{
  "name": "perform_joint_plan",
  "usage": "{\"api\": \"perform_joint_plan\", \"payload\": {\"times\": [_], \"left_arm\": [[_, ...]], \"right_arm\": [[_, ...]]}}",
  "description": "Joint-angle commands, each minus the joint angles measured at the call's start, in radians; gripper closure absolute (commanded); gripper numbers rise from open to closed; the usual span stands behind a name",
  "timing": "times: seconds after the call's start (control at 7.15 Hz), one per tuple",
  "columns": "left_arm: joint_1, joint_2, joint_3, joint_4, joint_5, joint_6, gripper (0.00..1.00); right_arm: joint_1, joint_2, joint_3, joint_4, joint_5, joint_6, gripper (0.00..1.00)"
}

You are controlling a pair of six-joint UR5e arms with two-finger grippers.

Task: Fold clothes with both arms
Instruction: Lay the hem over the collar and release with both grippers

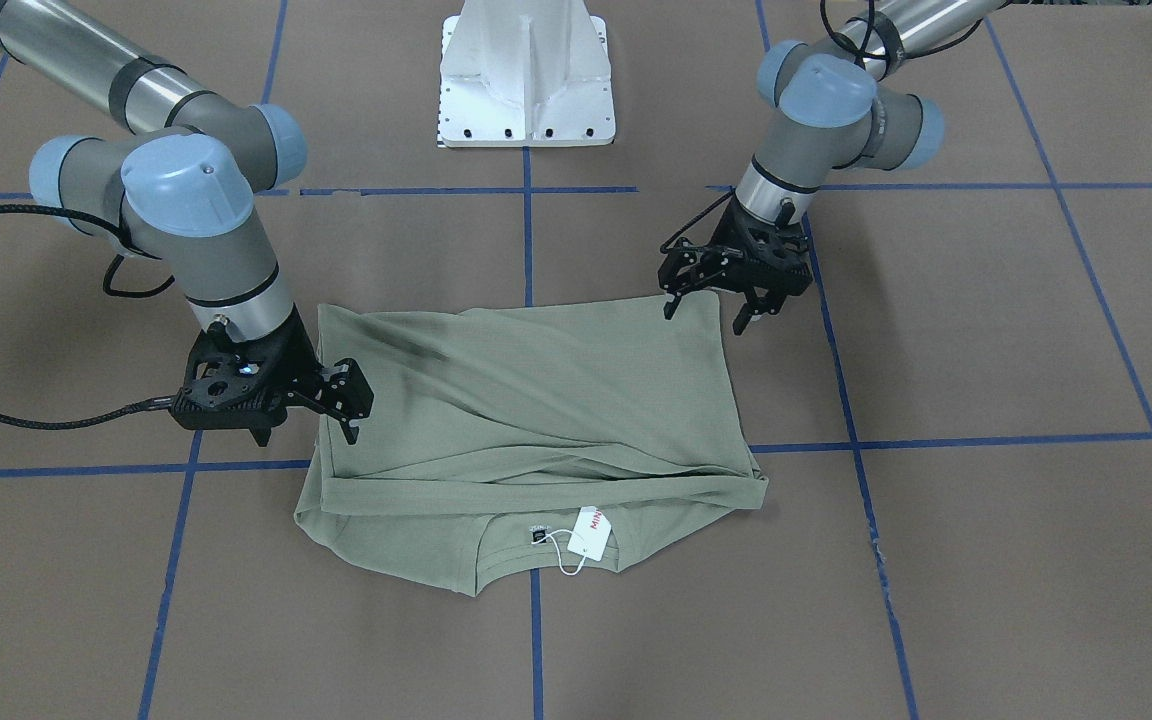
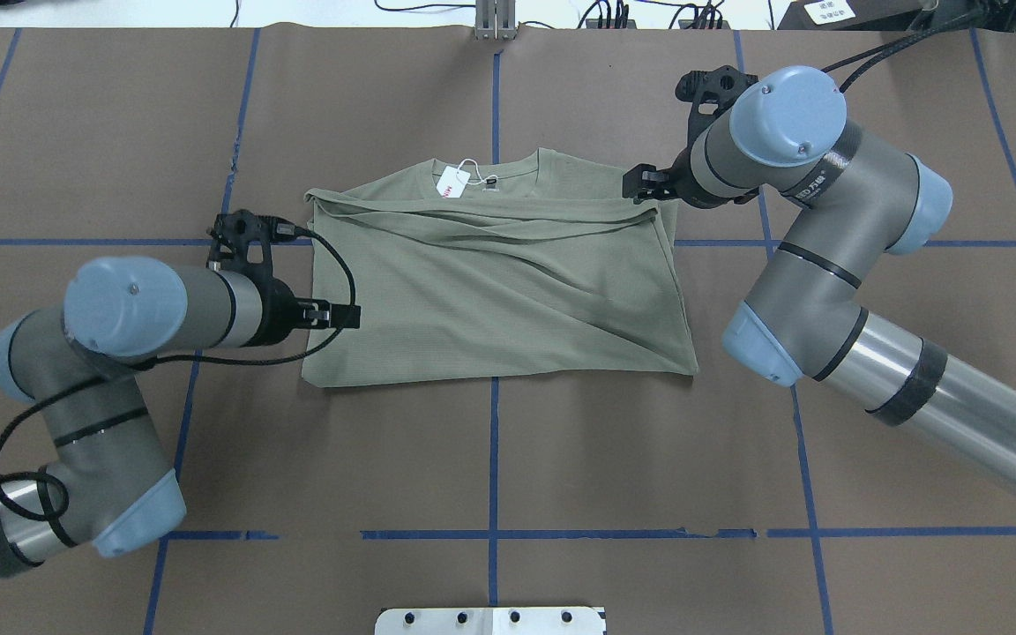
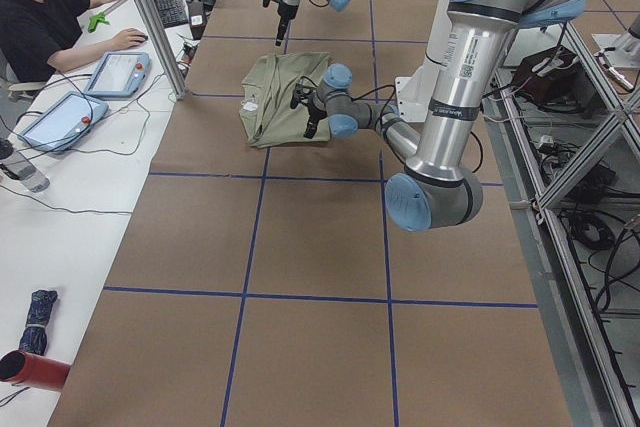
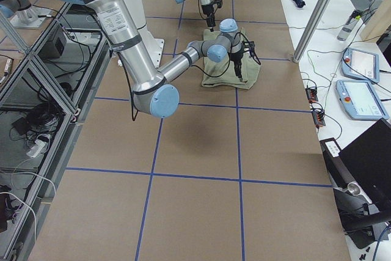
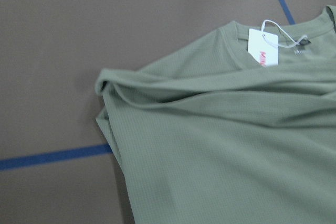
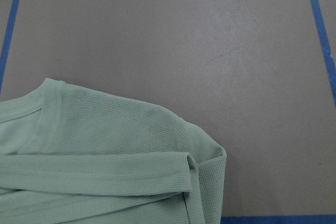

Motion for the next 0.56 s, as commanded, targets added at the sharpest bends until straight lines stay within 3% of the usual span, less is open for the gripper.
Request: {"api": "perform_joint_plan", "payload": {"times": [0.0,0.42], "left_arm": [[0.052,0.027,-0.007,-0.001,0.029,-0.075,0.10],[0.050,0.046,-0.004,0.001,0.023,-0.073,0.18]], "right_arm": [[-0.003,0.000,0.002,0.004,-0.001,0.001,0.00],[-0.007,0.000,0.002,0.004,-0.003,0.003,0.00]]}}
